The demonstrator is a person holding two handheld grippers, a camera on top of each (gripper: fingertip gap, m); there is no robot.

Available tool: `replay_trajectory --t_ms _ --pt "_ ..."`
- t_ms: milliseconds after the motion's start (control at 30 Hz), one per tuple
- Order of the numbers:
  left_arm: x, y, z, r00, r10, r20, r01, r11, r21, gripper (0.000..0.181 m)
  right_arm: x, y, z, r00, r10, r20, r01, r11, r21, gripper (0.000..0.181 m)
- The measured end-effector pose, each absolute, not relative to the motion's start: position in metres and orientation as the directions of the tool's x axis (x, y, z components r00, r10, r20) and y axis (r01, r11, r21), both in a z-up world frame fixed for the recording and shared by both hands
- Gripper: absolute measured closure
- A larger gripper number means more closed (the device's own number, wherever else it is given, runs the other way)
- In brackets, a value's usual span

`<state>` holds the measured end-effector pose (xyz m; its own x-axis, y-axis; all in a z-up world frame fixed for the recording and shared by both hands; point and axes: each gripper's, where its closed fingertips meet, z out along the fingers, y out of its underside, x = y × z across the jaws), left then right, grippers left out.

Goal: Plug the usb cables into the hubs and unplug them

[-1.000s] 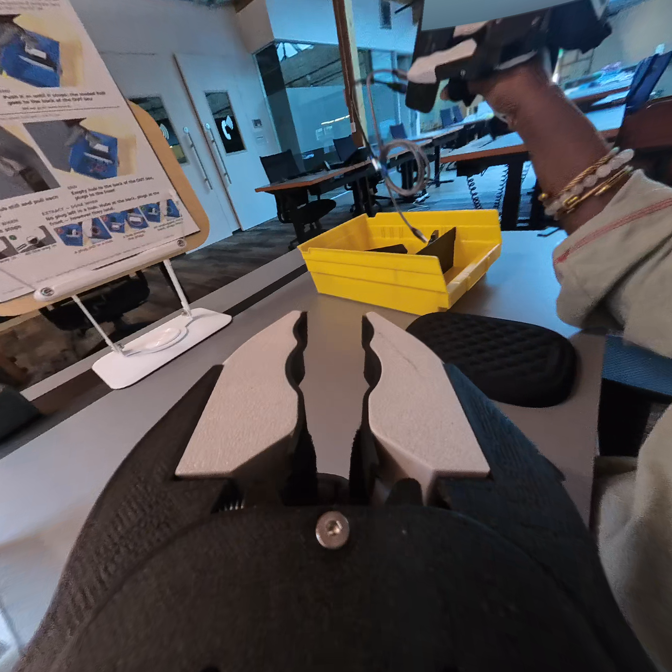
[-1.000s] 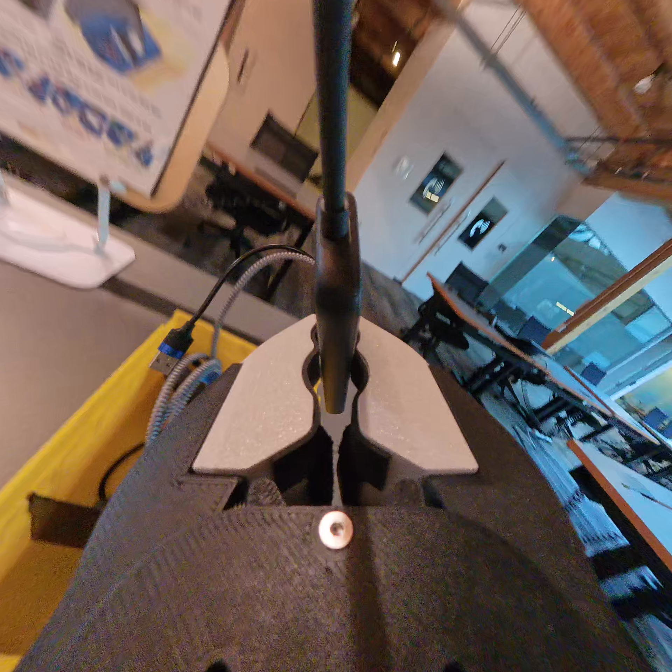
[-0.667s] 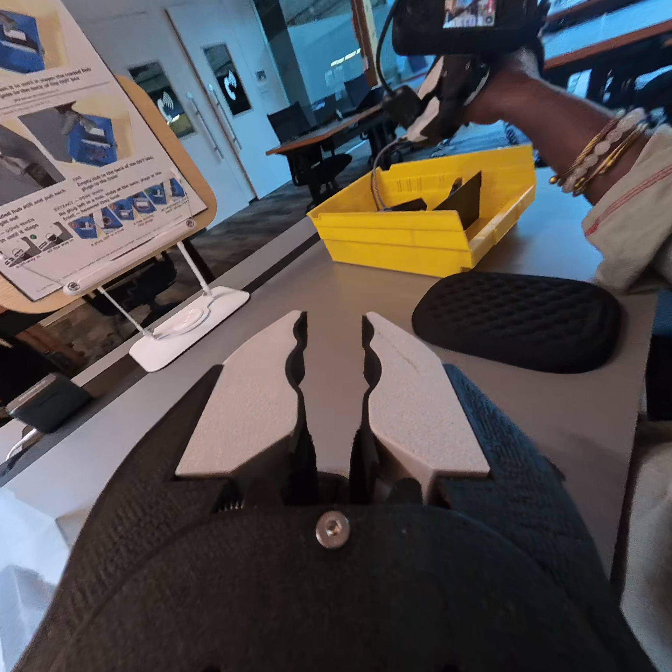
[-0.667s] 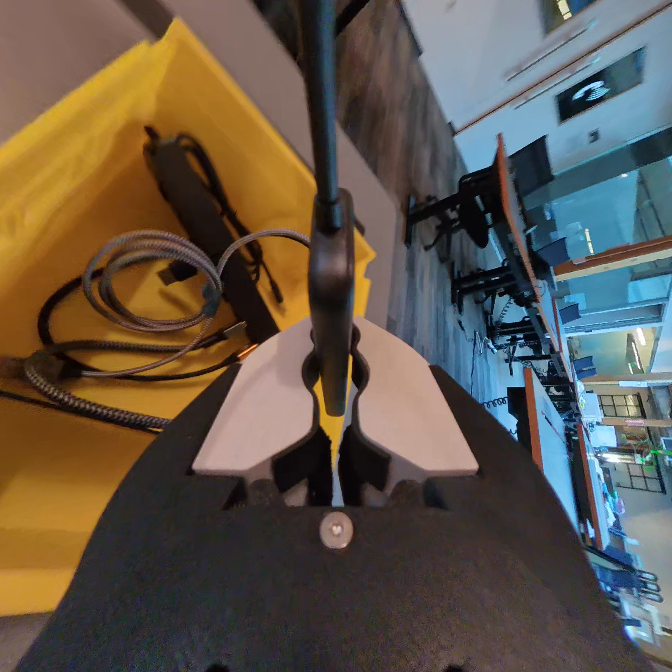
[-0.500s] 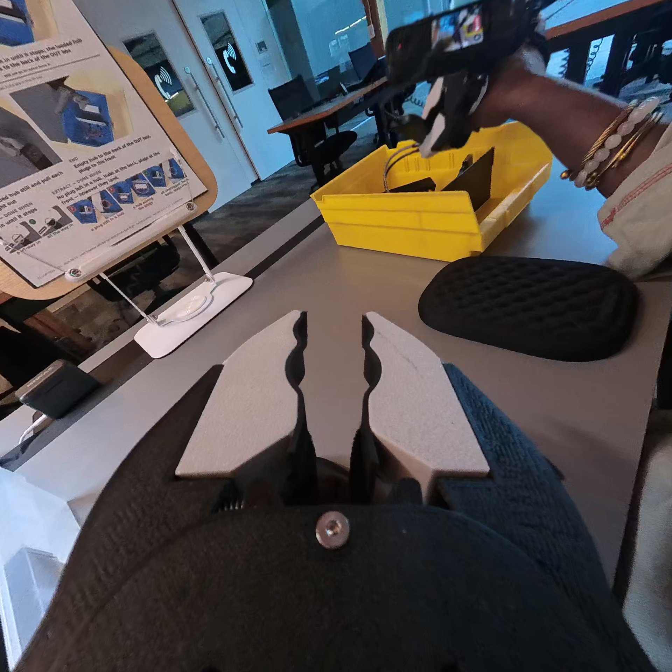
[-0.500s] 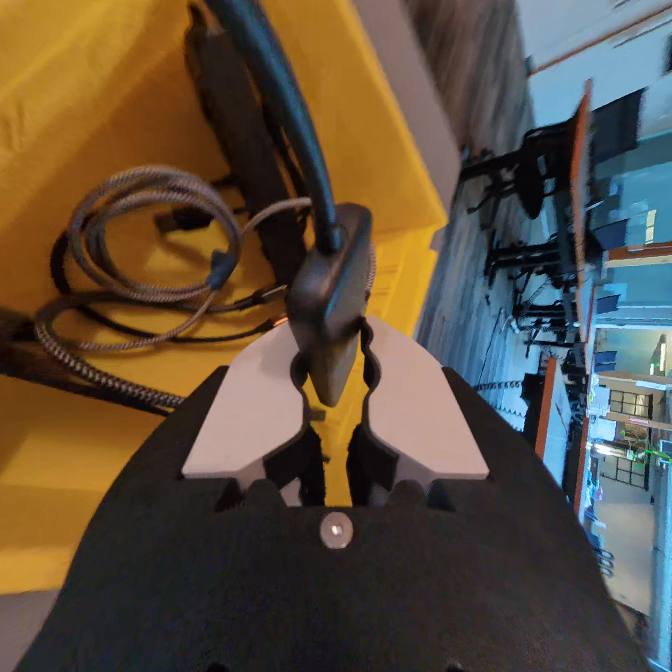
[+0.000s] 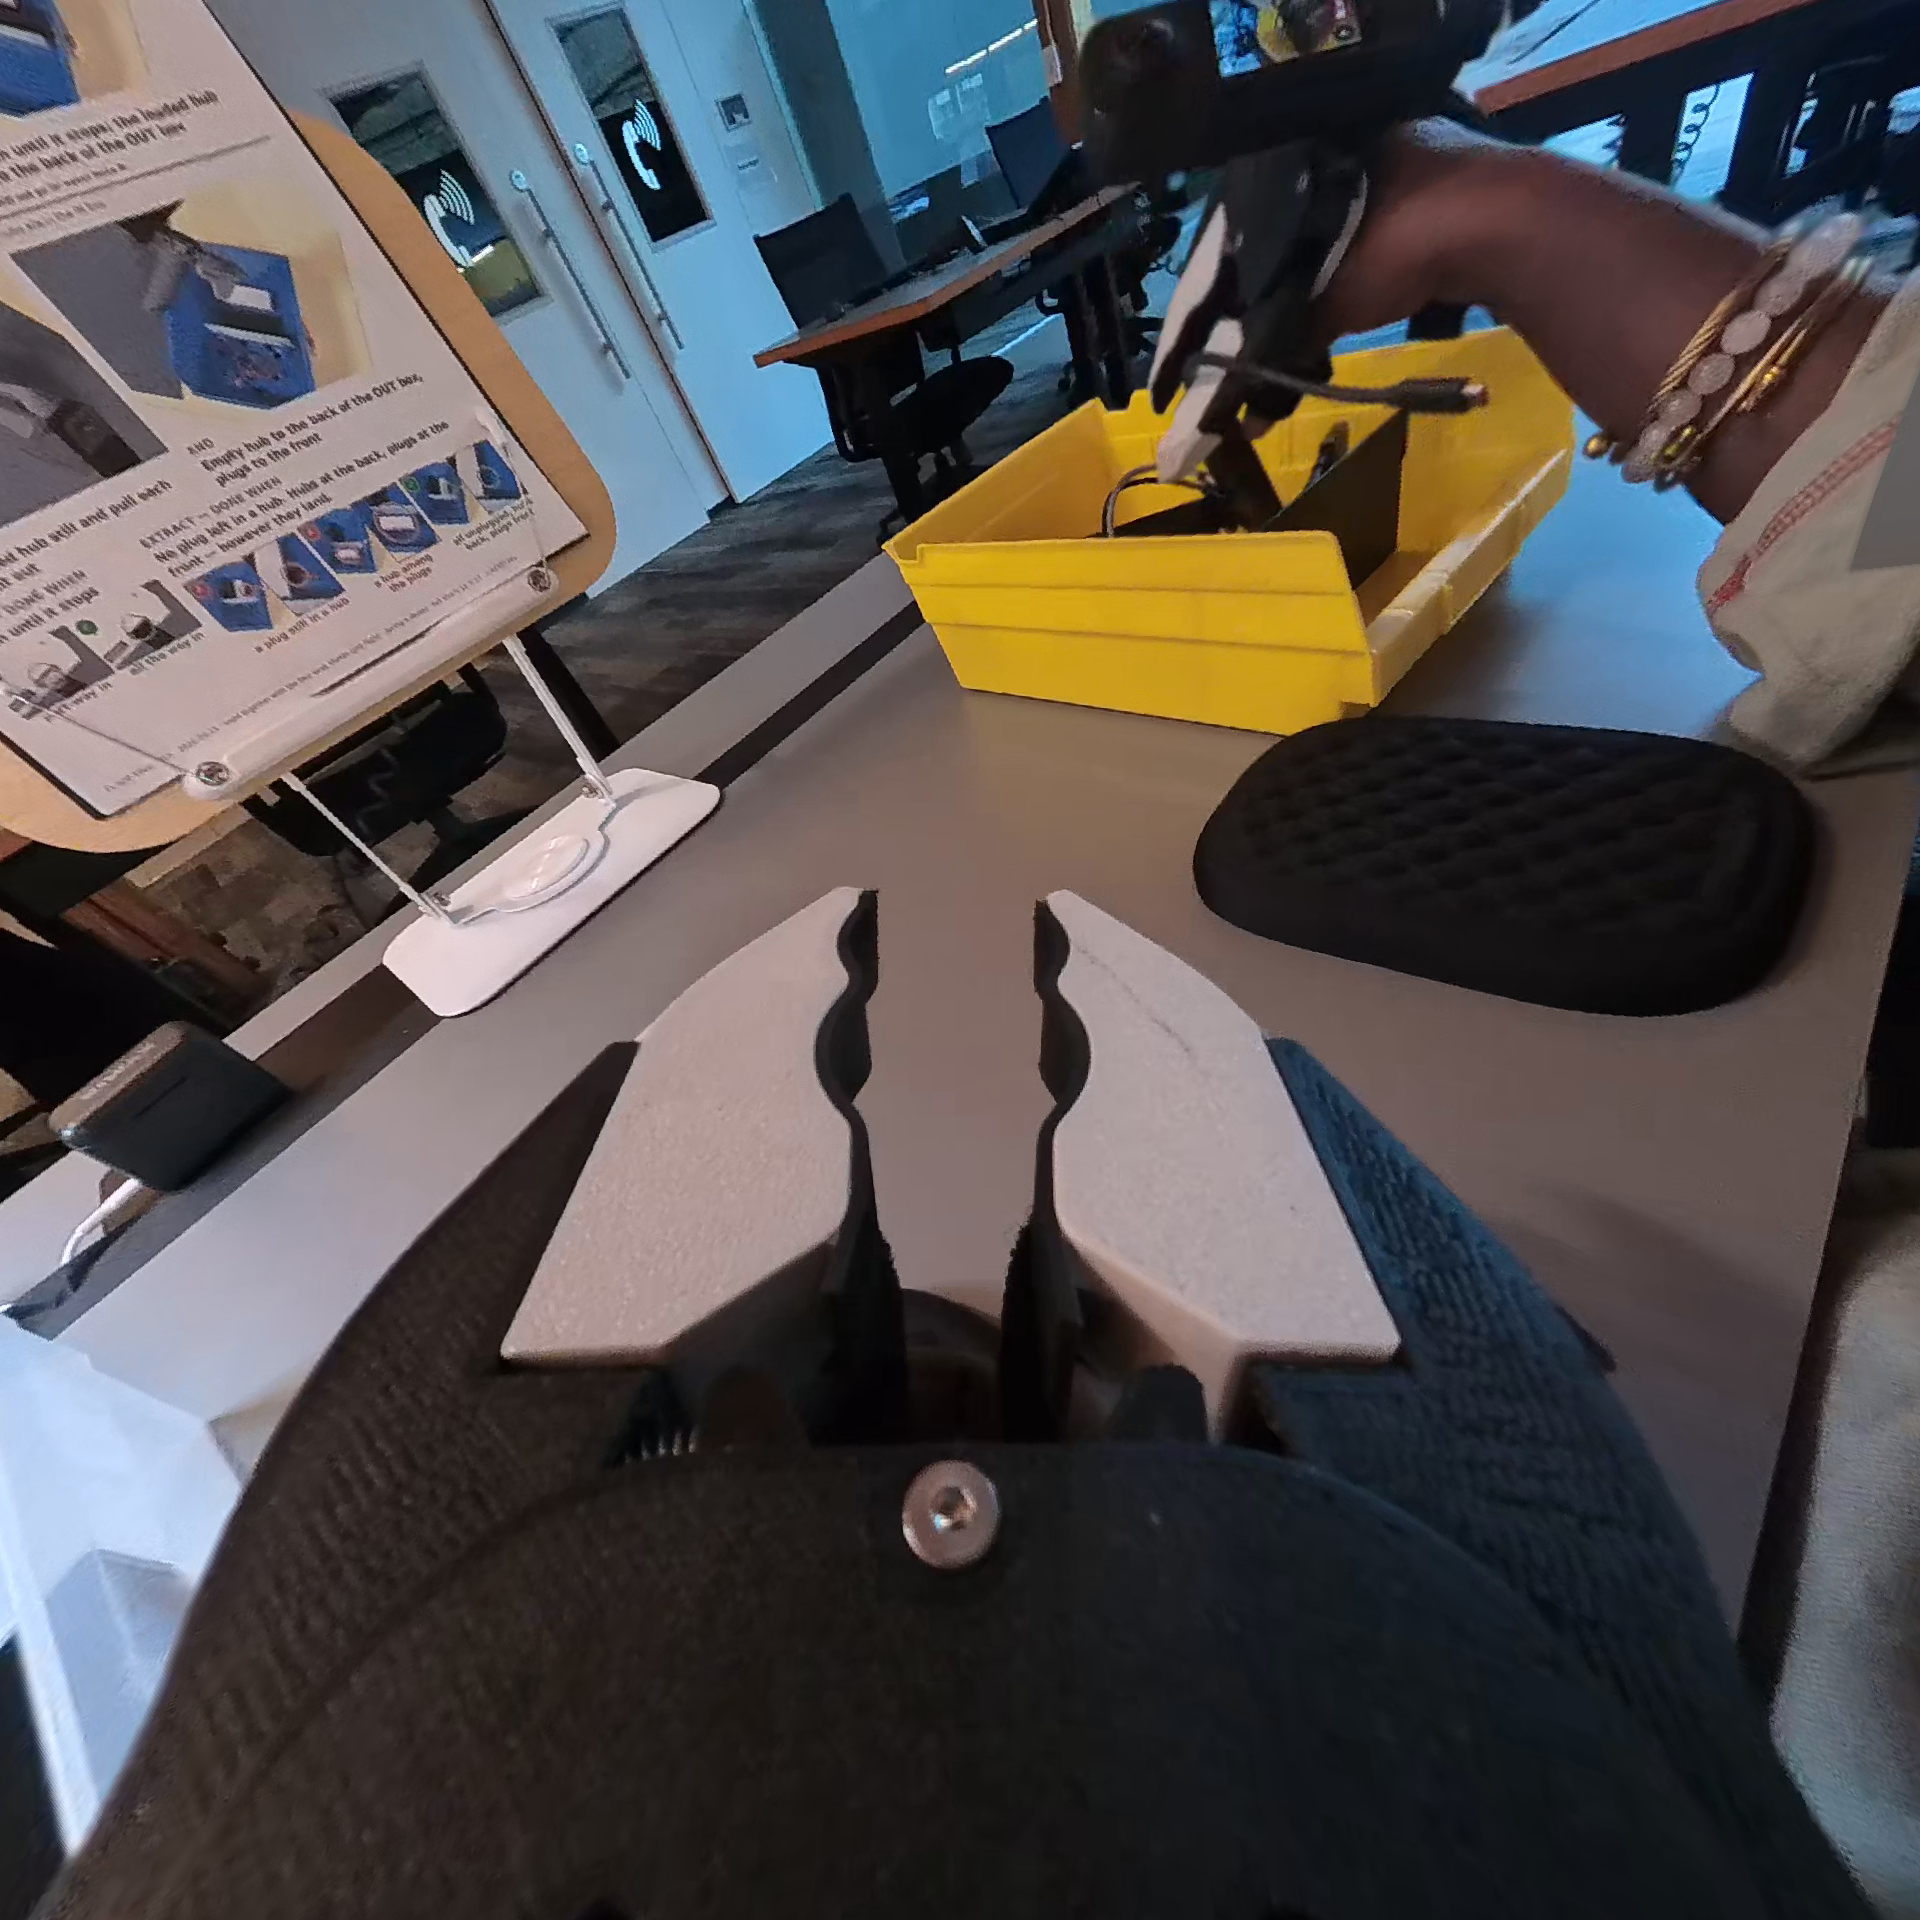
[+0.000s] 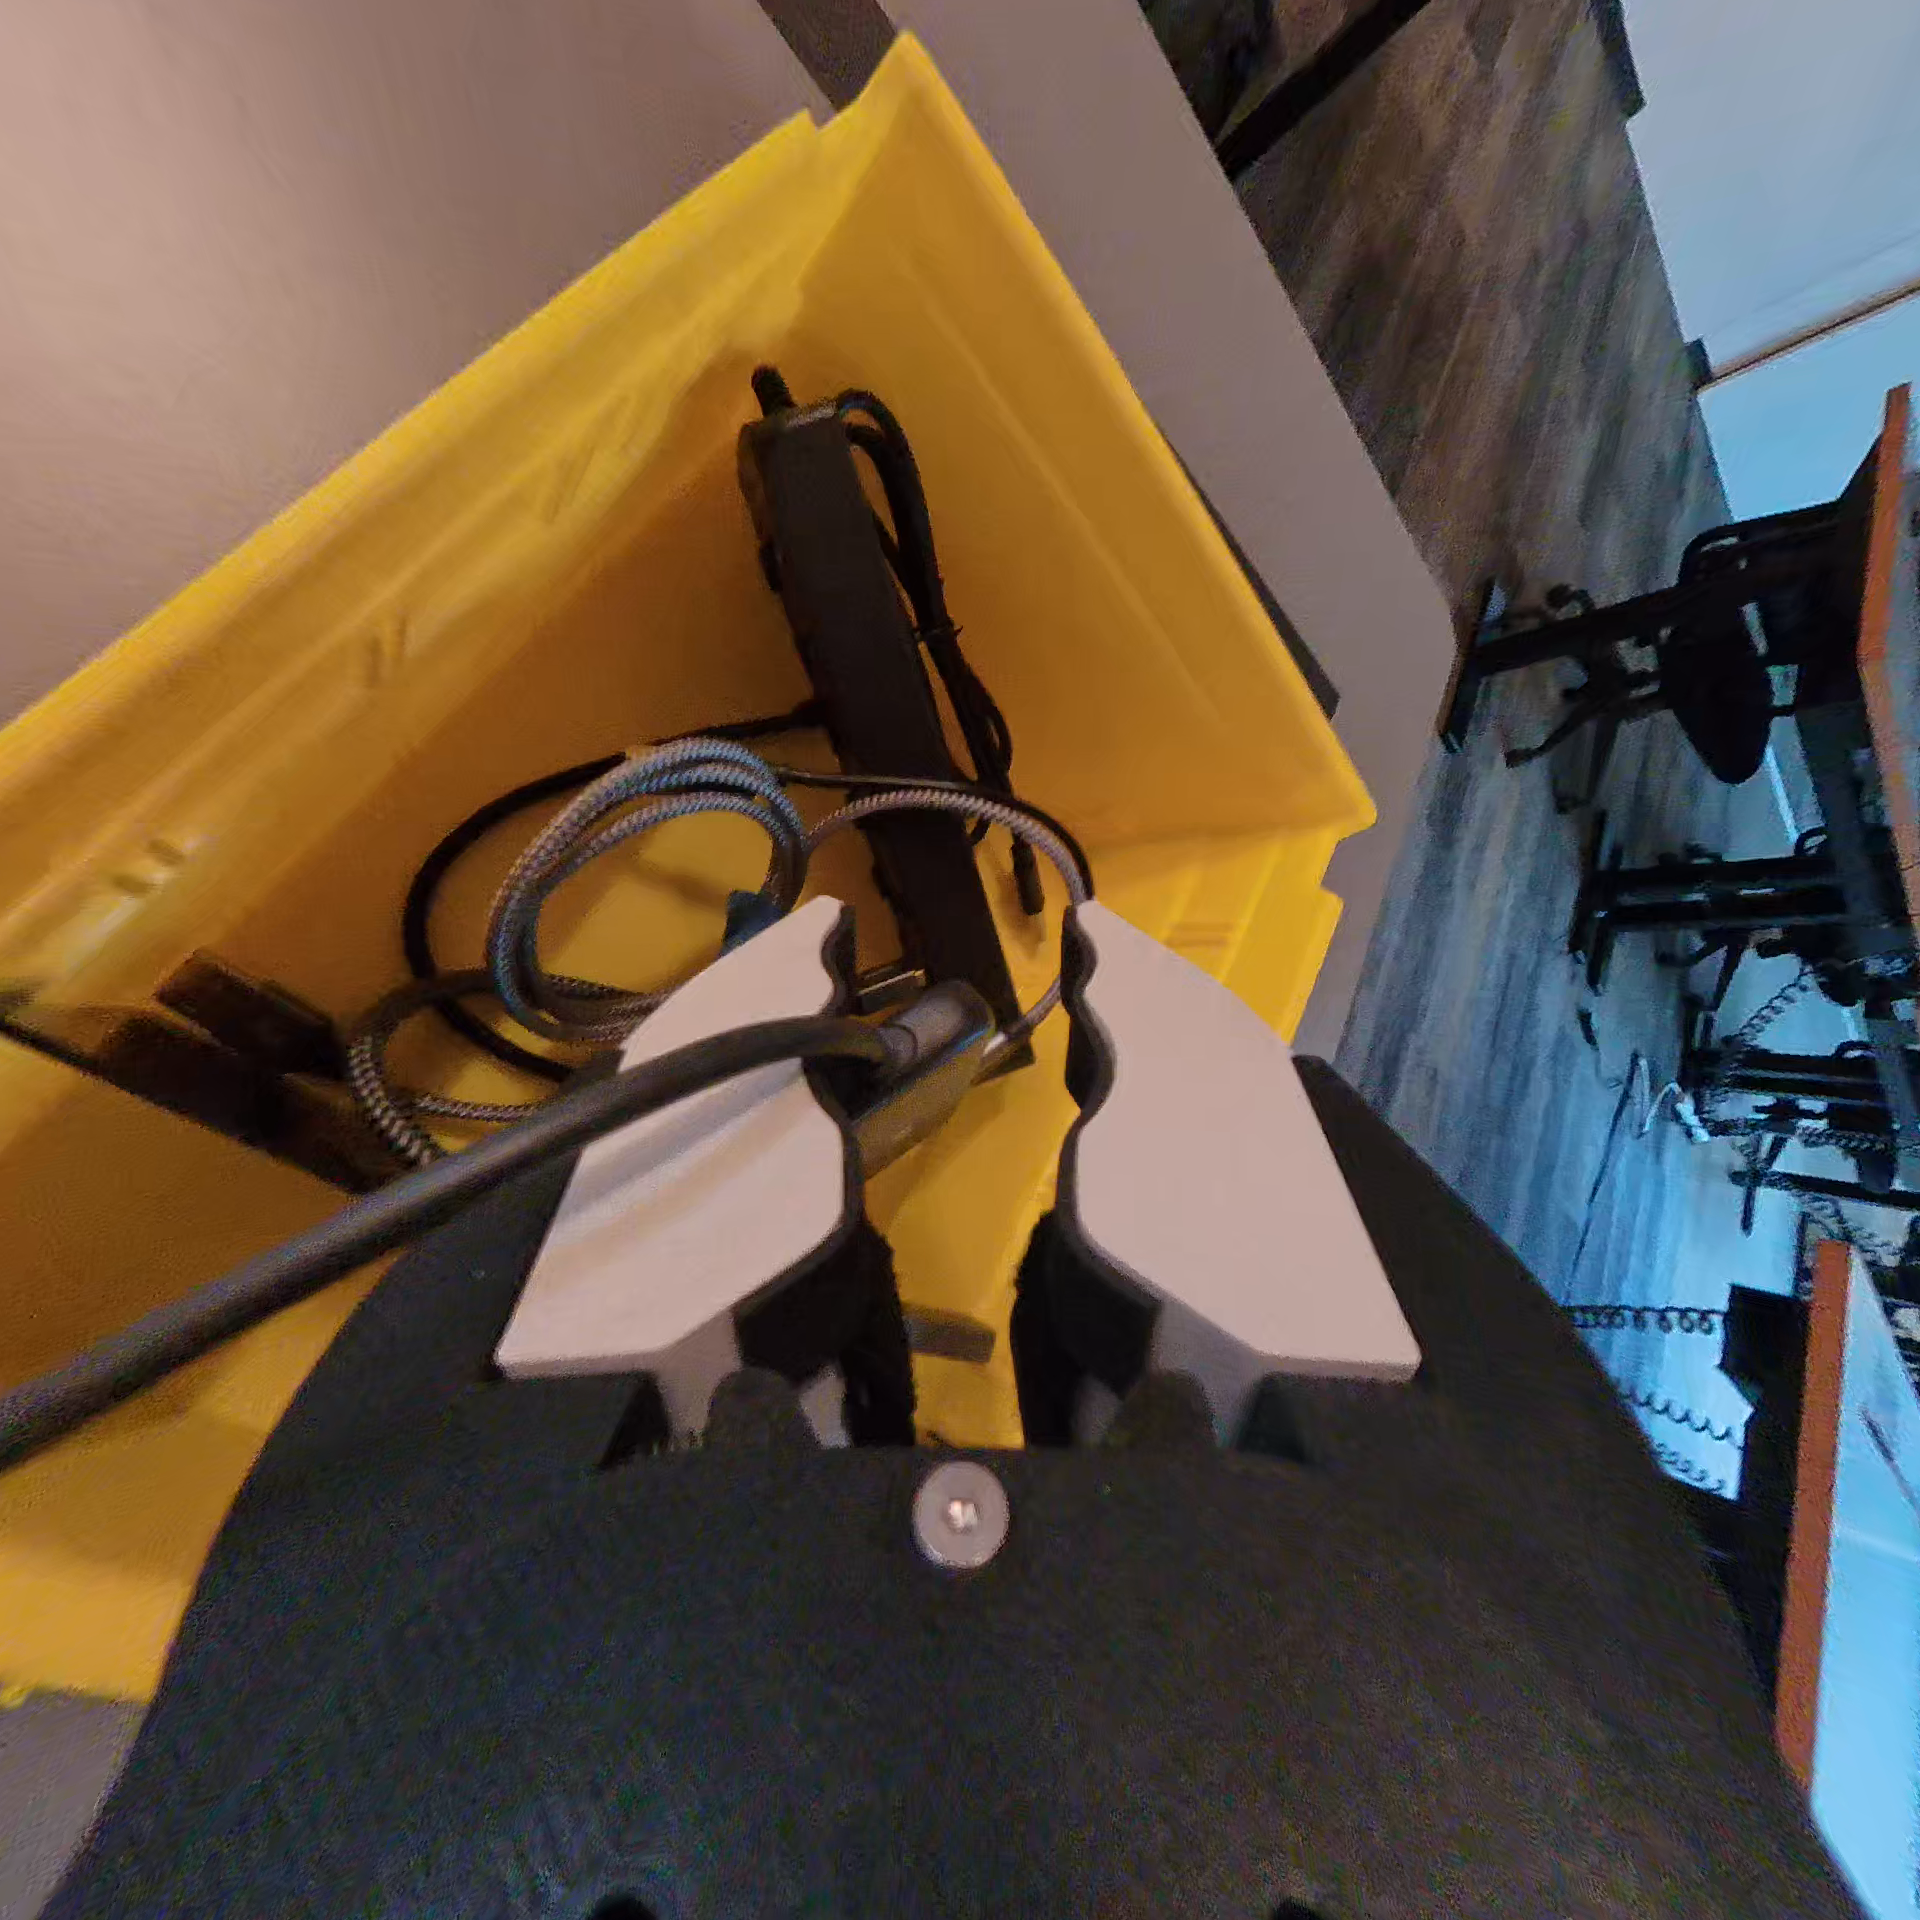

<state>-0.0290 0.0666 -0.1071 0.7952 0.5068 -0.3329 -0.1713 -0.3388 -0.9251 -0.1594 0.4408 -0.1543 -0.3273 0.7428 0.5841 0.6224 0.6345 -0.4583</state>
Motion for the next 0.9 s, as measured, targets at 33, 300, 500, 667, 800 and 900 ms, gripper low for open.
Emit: replay_trajectory --t_ms 33,300,500,667,800,900 --pt "-0.029 0.066 -0.105 0.790 0.510 -0.340 -0.178 -0.341 -0.923 0.153 -0.163 0.440 -0.154 -0.335 0.733 0.592 0.619 0.645 -0.447 0.144" --pt "-0.031 0.057 -0.102 0.774 0.525 -0.354 -0.187 -0.343 -0.920 0.153 -0.175 0.417 -0.208 -0.500 0.780 0.375 0.700 0.620 -0.355 0.158" --pt "-0.038 0.050 -0.106 0.775 0.549 -0.314 -0.133 -0.344 -0.929 0.153 -0.172 0.413 -0.217 -0.496 0.813 0.306 0.704 0.582 -0.407 0.141" --pt "-0.041 0.050 -0.113 0.777 0.548 -0.309 -0.113 -0.362 -0.925 0.152 -0.162 0.403 -0.168 -0.449 0.804 0.390 0.576 0.594 -0.562 0.128" --pt "-0.042 0.049 -0.117 0.776 0.548 -0.311 -0.094 -0.387 -0.917 0.152 -0.157 0.405 -0.153 -0.457 0.788 0.412 0.562 0.615 -0.554 0.117" --pt "-0.045 0.042 -0.119 0.759 0.572 -0.312 -0.058 -0.417 -0.907 0.151 -0.163 0.407 -0.127 -0.400 0.777 0.485 0.525 0.629 -0.574 0.116"
